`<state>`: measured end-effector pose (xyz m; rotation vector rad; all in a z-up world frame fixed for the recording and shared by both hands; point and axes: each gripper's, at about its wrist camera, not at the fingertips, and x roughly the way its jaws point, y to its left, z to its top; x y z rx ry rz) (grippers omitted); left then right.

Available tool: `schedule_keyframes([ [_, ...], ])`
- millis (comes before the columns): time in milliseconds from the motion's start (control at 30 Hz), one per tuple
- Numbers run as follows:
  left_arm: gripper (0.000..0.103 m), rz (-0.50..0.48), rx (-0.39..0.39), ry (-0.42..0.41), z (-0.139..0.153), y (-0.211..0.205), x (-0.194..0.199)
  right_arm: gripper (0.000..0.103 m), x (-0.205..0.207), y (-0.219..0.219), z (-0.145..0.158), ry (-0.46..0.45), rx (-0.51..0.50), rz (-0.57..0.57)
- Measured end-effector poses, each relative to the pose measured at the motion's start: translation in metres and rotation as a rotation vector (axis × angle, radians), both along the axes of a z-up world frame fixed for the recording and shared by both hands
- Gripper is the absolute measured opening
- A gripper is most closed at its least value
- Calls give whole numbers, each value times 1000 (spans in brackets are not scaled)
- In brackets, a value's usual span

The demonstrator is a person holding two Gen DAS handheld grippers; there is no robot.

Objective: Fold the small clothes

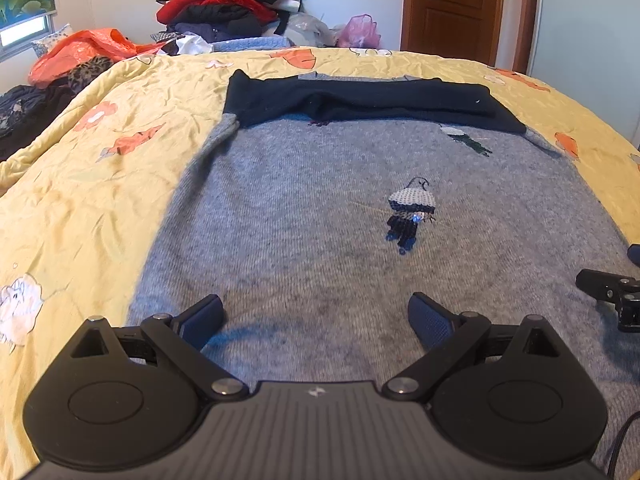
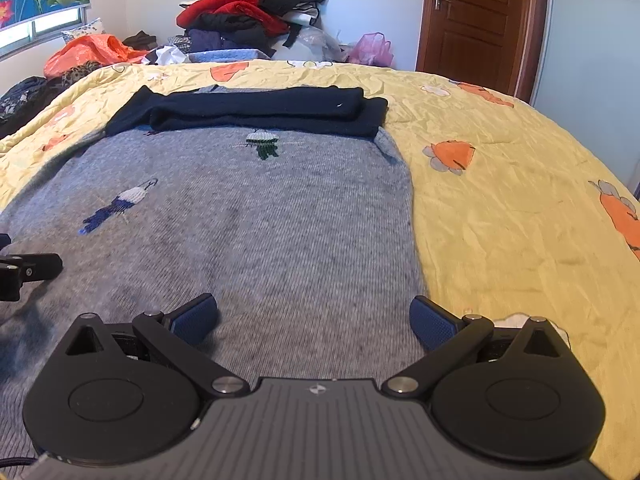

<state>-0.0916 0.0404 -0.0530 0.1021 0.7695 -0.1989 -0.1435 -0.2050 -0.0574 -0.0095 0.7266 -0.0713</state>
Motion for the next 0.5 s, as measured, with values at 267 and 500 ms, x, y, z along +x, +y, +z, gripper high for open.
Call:
schedule_keyframes([
  [267,100,8,14,-2,1,0,-15,103,-14,0,-1,-9,6,4],
  [500,100,20,1,7,2,7,-27,103,-24,-2,0,-8,6,34],
])
